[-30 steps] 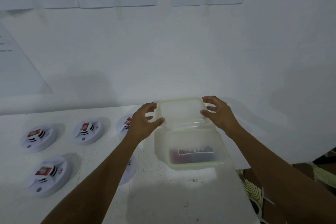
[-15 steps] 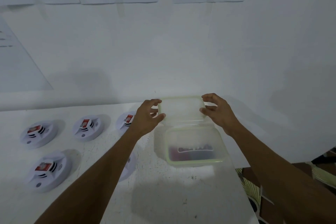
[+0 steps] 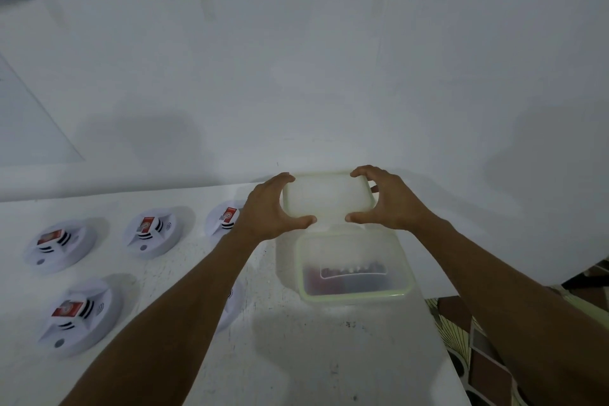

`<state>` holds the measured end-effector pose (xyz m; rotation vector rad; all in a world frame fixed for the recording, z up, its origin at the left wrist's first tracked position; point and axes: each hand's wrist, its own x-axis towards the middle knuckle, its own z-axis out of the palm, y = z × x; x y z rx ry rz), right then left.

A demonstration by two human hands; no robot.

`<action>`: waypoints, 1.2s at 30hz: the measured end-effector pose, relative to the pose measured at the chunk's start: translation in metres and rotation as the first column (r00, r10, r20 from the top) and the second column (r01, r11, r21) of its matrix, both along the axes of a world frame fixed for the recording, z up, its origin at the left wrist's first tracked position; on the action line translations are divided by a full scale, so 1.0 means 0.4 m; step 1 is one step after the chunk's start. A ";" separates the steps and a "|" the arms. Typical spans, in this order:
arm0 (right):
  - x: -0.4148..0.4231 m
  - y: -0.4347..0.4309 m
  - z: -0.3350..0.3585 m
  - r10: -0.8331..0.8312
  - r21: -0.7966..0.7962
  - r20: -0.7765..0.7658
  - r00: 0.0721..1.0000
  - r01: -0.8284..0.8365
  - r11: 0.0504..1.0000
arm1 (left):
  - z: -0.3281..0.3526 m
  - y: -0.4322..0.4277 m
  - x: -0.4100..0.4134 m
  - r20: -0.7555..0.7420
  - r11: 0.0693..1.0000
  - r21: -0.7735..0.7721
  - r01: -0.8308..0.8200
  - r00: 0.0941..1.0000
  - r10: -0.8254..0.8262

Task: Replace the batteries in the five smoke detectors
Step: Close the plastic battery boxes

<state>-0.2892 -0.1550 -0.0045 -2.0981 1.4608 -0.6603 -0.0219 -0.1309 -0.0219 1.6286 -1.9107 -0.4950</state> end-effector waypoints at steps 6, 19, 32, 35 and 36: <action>-0.004 -0.013 0.002 0.048 0.015 -0.009 0.999 -0.048 0.999 | 0.003 0.006 -0.005 0.012 1.000 -0.005 0.027 1.000 -0.027; 0.056 -0.066 -0.026 -0.117 0.247 0.456 0.882 0.001 0.969 | -0.036 -0.064 -0.076 -0.414 0.996 0.083 -0.015 0.909 0.048; 0.032 -0.082 -0.025 -0.171 0.146 0.394 0.903 0.123 0.982 | -0.046 -0.077 -0.124 -0.434 1.000 0.023 -0.015 0.901 0.024; 0.031 -0.071 -0.020 -0.141 0.046 0.355 0.924 0.133 0.990 | -0.040 -0.068 -0.124 -0.375 1.000 -0.022 0.022 0.926 -0.029; 0.034 -0.067 -0.016 -0.137 0.013 0.347 0.928 0.141 0.990 | -0.039 -0.069 -0.122 -0.341 0.999 -0.036 0.026 0.939 -0.036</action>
